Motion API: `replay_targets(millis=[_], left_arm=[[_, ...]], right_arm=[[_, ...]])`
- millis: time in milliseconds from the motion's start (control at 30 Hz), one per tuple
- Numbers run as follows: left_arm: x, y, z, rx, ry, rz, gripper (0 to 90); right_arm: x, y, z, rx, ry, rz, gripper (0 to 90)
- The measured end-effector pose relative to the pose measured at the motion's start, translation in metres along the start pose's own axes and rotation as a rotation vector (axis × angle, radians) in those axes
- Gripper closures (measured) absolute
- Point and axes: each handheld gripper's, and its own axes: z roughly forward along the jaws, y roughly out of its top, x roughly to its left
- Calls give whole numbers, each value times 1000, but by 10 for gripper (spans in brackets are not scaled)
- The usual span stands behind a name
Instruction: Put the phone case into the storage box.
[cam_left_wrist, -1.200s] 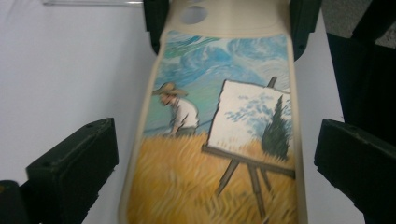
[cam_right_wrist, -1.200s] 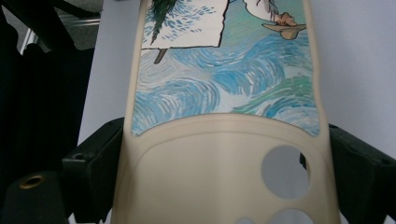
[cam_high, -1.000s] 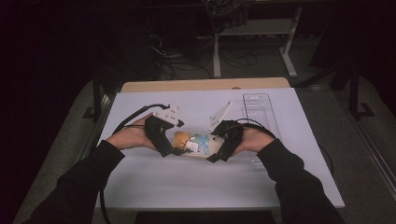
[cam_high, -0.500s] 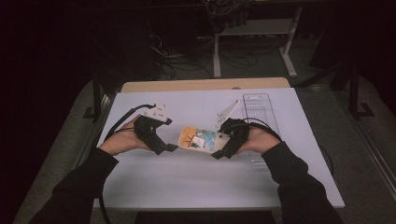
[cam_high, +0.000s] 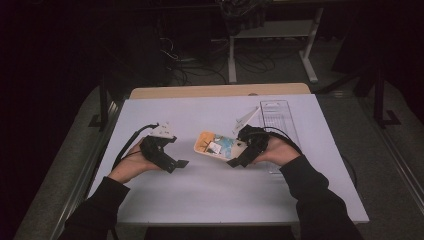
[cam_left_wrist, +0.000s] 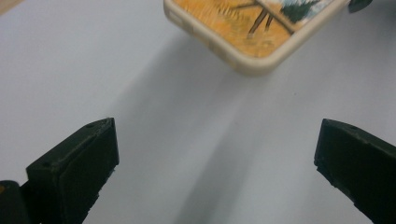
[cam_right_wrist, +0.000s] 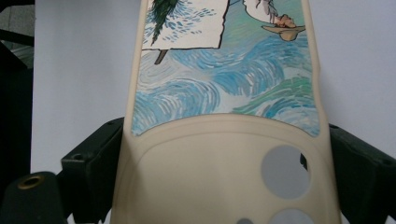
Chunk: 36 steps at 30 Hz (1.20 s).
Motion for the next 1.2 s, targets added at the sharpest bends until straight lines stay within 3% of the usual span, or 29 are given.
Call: replay_targets(millis=[100,233,467,567,767,967,1200], left_arm=[[-2,-4,1,8,11,-17,0],[-6,-9,2,-15,38,-51,0],[-11,-18,10,-11,73,-66,0],[-13,-20,16,-23,85,-99,0],[-14,-24,23,-14,116,-103,0],[-15,-26,26,-15,108,-124,0],[-17,-26,27,-22,110,-107,0]], right_arm=[[0,0,1,-4,-2,30,97],[-1,-1,3,-2,-1,34,97],[-3,-4,3,-17,-12,65,97],[-4,-4,3,-24,-16,72,97],[-6,-5,1,-25,-28,106,97],[-8,-7,2,-23,-38,128,97],[-8,-7,-2,-32,-31,137,97]])
